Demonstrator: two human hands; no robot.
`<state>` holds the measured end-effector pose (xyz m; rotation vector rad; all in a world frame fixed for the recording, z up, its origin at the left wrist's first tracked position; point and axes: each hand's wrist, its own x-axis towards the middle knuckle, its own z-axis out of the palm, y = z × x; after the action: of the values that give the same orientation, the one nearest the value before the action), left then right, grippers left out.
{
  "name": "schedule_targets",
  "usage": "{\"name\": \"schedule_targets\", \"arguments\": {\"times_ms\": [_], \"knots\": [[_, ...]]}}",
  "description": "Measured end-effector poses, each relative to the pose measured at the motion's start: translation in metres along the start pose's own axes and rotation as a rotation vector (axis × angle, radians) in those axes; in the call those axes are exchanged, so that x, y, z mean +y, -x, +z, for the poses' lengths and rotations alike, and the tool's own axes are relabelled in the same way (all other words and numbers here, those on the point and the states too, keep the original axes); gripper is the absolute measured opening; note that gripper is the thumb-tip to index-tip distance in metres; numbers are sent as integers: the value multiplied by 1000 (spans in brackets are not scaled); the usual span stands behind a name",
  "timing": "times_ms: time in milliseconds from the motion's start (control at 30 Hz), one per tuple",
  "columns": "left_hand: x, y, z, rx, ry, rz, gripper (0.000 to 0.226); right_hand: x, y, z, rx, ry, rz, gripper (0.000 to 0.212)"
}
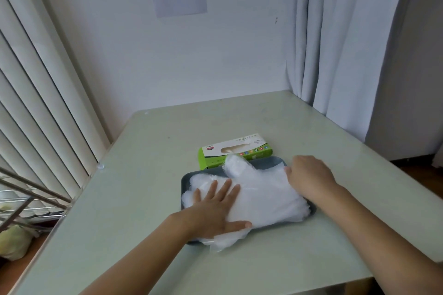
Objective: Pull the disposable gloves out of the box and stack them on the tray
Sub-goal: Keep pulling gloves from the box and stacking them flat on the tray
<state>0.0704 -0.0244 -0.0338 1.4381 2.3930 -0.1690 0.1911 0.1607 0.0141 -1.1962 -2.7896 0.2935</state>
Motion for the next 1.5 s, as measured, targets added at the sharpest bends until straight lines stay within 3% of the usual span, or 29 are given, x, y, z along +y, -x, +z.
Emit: {"name": "schedule_targets", "arguments": {"times_ms": [67, 133, 200, 267, 333, 500, 767, 933, 1067, 1133, 1200, 1267, 1400, 1500], "knots": [[0, 0, 0, -4, 4, 1, 91, -13, 11, -4, 220, -23, -103, 13], [0, 0, -1, -2, 13, 5, 91, -35, 21, 1, 278, -237, -309, 20], [-1, -1, 0, 1, 19, 13, 92, -58, 29, 17, 25, -452, -431, 35], [-1, -2, 0, 8, 22, 26, 91, -69, 30, 41, -278, -489, -426, 42], [-2, 0, 2, 9, 22, 30, 92, -64, 27, 60, -362, -396, -425, 47], [-16, 8, 4, -2, -57, -4, 93, -24, 11, 64, -327, -8, -353, 77], [-25, 26, -8, -96, -259, -147, 86, 8, -1, 42, -362, 267, -344, 113], [-38, 33, -8, -137, -222, -165, 93, 18, 1, 30, -359, 281, -412, 104], [-44, 37, -27, -156, -43, -154, 146, 14, -1, 13, -351, 213, -438, 81], [-41, 43, -43, -154, 46, -157, 133, 13, -4, 2, -367, 140, -416, 69], [-39, 47, -60, -127, 114, -146, 94, 13, -7, -8, -395, 82, -370, 72], [-44, 45, -73, 7, 177, -125, 68, 15, -11, -17, -401, 62, -335, 78], [-43, 30, -80, 297, 271, -4, 49, 10, -22, -34, -376, 115, -384, 78], [-24, 8, -70, 283, 303, 158, 47, 4, -28, -40, -396, 143, -383, 77]]}}
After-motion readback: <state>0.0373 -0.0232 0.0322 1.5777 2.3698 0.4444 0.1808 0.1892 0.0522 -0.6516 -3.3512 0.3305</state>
